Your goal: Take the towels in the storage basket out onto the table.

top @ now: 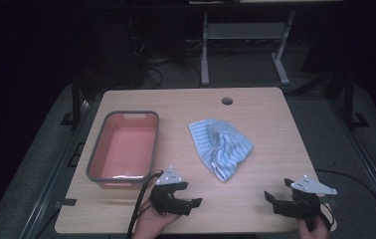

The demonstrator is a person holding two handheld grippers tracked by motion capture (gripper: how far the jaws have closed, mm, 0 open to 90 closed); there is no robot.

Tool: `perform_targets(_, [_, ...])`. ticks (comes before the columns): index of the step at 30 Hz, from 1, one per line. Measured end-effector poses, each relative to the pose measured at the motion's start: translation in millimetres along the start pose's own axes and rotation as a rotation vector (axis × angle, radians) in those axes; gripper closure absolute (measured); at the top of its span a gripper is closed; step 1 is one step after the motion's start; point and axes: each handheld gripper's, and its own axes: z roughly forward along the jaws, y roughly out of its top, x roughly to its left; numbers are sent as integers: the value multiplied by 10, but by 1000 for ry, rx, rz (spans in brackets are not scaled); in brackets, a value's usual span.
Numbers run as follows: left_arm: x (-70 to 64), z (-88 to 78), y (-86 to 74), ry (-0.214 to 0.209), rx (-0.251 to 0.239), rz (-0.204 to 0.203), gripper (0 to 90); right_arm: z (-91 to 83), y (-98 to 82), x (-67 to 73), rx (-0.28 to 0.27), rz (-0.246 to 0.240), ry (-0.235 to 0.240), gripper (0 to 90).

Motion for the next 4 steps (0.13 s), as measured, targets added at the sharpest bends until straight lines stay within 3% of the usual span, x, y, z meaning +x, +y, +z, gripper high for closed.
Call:
perform_targets(2, [-6, -15, -19, -12, -14, -9, 244, -24, -13, 1, -1, 4, -3, 137])
perform_targets(4, [-2, -19, -27, 3, -7, 3, 244, -38, -32, -18, -10, 8, -4, 138])
